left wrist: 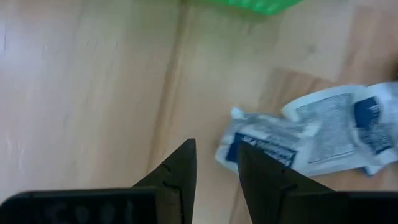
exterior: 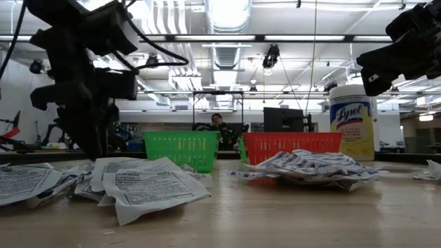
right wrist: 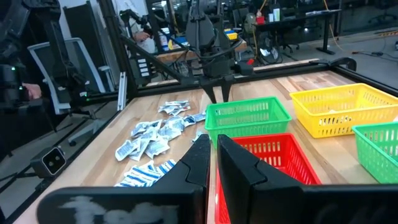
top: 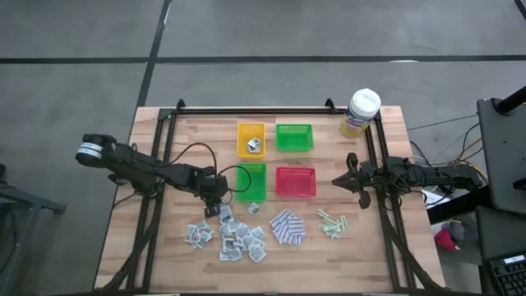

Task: Pick & Place First Aid Supplies
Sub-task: Put the blue alcohol pad into the yellow bin

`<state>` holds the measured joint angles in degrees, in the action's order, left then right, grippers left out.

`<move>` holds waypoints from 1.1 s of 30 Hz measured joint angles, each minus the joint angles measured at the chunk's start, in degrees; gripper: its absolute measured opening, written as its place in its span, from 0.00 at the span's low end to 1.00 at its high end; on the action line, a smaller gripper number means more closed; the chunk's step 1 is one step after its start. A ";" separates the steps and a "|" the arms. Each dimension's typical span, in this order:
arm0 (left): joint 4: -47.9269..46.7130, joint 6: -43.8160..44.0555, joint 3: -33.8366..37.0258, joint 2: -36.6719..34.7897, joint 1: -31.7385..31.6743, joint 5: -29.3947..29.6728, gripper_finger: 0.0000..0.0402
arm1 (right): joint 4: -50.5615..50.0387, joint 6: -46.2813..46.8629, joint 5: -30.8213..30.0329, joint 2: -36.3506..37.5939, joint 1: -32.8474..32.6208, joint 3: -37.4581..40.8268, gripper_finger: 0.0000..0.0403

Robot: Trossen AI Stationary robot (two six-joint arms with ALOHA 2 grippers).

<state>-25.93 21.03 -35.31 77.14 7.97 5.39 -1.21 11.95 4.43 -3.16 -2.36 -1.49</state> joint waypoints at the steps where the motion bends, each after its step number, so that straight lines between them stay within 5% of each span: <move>1: -0.02 0.08 0.27 0.00 0.00 0.48 0.26 | 0.00 0.01 0.00 0.00 0.00 0.00 0.07; 18: -1.74 3.09 1.88 -0.04 0.00 1.97 0.19 | 0.00 0.01 0.00 0.00 -0.01 -0.01 0.07; 33: -10.01 6.89 -4.15 -0.52 -0.02 3.28 0.19 | 0.00 0.02 0.00 0.00 -0.01 -0.01 0.07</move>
<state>-35.94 27.92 -39.45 76.62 7.94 8.67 -1.21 11.97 4.43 -3.16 -2.37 -1.50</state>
